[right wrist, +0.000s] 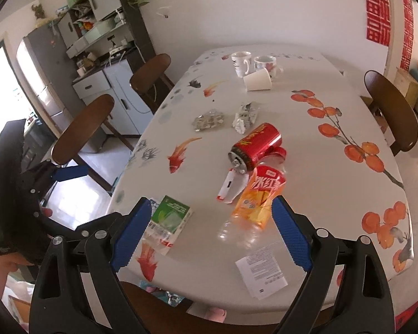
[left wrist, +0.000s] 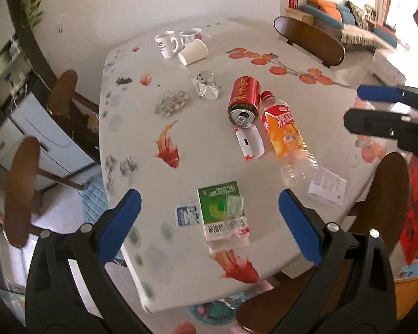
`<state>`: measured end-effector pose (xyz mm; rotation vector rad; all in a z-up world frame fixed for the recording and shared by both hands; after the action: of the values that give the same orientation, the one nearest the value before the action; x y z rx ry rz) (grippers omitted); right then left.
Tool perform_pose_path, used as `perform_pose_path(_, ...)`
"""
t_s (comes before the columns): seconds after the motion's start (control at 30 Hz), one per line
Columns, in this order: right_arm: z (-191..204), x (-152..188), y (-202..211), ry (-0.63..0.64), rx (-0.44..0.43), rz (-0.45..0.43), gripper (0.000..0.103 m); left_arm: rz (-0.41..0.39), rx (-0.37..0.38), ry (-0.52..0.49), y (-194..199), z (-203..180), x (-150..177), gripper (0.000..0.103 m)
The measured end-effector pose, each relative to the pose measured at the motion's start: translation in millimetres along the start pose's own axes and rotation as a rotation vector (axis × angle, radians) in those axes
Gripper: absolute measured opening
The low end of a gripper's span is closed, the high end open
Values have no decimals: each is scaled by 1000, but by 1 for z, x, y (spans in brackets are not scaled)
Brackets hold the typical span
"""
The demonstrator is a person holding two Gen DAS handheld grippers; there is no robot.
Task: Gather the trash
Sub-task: 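Raise both grippers from the bin back toward the table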
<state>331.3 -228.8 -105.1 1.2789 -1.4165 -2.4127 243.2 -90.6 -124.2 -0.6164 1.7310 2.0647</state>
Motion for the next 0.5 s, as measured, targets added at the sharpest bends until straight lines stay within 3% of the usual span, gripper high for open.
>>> perform_pose_path(0.17,-12,-7,-2,3,-9,-6,87,0,-51,-10,-10,-8,-14,97)
perform_pose_path(0.5,-36,-19,-6,-14,4,-4,87,16,10,90,-32,-11,-34,97)
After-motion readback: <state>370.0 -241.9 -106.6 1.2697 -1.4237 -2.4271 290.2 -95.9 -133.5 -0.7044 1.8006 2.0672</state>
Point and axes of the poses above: each gripper's, at about its wrist camera, not at the fingertips, and y roughly against the way its jaws point, z to its left, x to its underside, the point moved 5 cm from there along -y, roughly the way its jaws point, and after that the axes turned 1 degree about -x, right-handed, at the moved point
